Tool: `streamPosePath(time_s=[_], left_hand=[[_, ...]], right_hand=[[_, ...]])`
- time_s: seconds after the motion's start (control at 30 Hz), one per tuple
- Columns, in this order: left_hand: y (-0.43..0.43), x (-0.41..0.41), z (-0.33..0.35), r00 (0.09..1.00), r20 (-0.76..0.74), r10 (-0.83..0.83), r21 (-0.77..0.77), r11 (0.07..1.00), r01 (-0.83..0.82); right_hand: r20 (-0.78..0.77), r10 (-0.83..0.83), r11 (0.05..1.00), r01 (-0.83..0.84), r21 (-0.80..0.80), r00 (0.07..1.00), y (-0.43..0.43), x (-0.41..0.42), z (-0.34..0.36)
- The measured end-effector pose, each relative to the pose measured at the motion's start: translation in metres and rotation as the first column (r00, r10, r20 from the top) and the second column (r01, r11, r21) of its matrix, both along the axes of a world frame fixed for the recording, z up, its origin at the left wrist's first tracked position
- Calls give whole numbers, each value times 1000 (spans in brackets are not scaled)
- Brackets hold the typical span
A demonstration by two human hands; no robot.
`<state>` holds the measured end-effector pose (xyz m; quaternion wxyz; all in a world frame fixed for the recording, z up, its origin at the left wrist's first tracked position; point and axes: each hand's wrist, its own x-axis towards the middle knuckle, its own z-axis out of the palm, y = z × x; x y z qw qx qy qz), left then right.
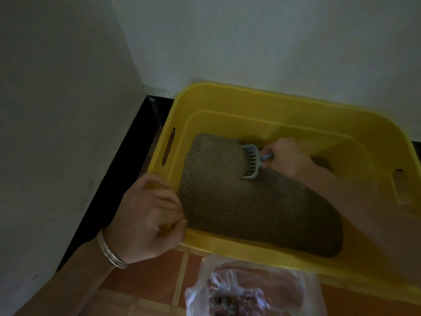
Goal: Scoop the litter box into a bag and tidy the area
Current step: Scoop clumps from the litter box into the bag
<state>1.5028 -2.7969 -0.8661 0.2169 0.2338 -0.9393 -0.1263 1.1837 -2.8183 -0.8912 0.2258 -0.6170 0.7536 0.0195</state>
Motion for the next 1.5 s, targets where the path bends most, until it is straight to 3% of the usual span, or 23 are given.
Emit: streamPosePath(time_s=[0.2,0.47,0.83,1.27,1.5], left_hand=[[-1,0,0,1000,11,15,33,999,-16],[-1,2,3,999,35,31,40,999,-32],[2,-1,7,996,72,52,-7,999,-52],[6,-3,9,993,87,82,-46,996,-78],[6,-2,8,990,99,96,-48,995,-92]], right_hand=[[224,-67,996,79,-44,972,-24,54,-17],[447,-173,952,266,-154,878,3,32,4],[253,-194,907,271,-323,948,83,-27,31],[243,-176,884,261,-388,954,113,-30,59],[46,-84,982,90,-165,995,104,-19,41]])
